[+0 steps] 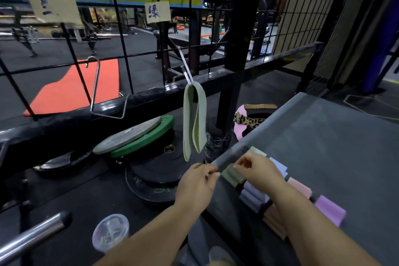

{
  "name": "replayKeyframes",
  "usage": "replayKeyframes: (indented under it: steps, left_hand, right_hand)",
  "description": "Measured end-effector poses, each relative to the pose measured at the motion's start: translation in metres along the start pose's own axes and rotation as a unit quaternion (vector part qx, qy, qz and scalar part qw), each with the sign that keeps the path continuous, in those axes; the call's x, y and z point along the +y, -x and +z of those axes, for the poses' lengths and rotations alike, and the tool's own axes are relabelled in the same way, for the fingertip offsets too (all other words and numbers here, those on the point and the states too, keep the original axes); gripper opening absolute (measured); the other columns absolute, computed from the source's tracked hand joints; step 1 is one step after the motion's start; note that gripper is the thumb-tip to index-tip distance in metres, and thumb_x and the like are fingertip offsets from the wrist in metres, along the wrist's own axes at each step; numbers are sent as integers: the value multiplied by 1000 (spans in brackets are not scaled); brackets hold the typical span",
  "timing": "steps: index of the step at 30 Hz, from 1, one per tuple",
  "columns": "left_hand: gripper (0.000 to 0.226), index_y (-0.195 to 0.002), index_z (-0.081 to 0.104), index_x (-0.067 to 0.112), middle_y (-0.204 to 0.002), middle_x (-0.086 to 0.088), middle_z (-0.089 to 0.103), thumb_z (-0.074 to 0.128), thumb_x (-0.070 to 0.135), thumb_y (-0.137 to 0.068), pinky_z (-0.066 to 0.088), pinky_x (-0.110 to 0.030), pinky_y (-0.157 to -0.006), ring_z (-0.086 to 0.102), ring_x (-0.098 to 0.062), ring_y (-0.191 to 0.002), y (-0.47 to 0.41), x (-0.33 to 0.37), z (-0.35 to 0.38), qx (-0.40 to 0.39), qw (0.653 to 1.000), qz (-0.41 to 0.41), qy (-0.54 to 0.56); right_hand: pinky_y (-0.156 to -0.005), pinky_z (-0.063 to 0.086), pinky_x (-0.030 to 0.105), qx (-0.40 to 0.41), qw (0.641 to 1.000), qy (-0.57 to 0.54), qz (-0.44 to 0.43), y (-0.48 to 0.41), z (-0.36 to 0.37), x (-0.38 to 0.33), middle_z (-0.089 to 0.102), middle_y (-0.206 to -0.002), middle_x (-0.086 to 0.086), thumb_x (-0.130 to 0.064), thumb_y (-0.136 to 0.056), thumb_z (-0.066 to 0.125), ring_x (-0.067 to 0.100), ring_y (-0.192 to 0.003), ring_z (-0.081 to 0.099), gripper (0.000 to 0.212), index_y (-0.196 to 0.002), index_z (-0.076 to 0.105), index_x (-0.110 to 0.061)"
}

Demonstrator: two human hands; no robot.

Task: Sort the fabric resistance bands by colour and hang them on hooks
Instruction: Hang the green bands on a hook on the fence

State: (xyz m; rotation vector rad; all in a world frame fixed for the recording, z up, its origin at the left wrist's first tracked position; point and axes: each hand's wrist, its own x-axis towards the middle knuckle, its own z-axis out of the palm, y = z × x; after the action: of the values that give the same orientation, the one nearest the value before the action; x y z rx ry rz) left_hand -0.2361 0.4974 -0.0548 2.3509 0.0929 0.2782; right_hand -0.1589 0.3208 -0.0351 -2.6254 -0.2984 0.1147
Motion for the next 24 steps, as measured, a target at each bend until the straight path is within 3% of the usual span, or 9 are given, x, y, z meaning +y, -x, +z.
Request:
replayKeyframes:
  steps: [5,9,12,15,20,24]
  left_hand:
    - [34,-127,62,24,-121,-1,60,56,32,-94,46,-39,-94,53,-23,-114,-9,3,23,-46,999,-8,-27]
    - [34,-130,59,27,-126,3,55,53,30,-96,43,-41,-98,41,-23,-122,-14,9,29,-66,996,-9,-60]
    - [40,-133,53,33,-132,8,49,57,32,-94,42,-39,-101,36,-18,-128,-16,15,28,-71,995,-14,-64]
    - [54,-139,45,36,-138,9,44,64,32,-89,40,-34,-102,36,-17,-131,-18,22,25,-76,996,5,-45]
    - [70,-147,36,28,-139,8,44,68,17,-86,29,-5,-94,43,-9,-128,-20,42,17,-55,993,59,82]
    - [70,-147,32,32,-136,15,47,67,16,-89,36,-12,-103,47,3,-118,-17,59,8,-51,984,71,158]
  right_hand:
    - [-73,49,32,-23,999,39,23,0,0,5,67,-82,-5,-57,-79,67,13,-81,61,38,-86,65,-20]
    - [-68,50,38,-22,998,57,25,-2,1,1,69,-77,4,-55,-79,64,18,-73,60,44,-81,65,-12]
    - [-56,40,35,-17,998,55,34,-2,0,1,57,-61,6,-50,-82,58,18,-60,50,43,-65,57,-11]
    - [-65,47,34,44,999,-5,24,1,-7,-2,64,-65,-5,-51,-85,60,15,-69,58,37,-64,62,-21]
    - [-67,50,33,124,988,-92,-7,10,-32,-18,67,-67,-9,-43,-84,68,11,-71,61,30,-60,63,-26]
    - [-67,48,33,137,975,-172,-14,20,-52,-34,62,-66,-8,-29,-84,72,12,-69,59,26,-61,61,-24]
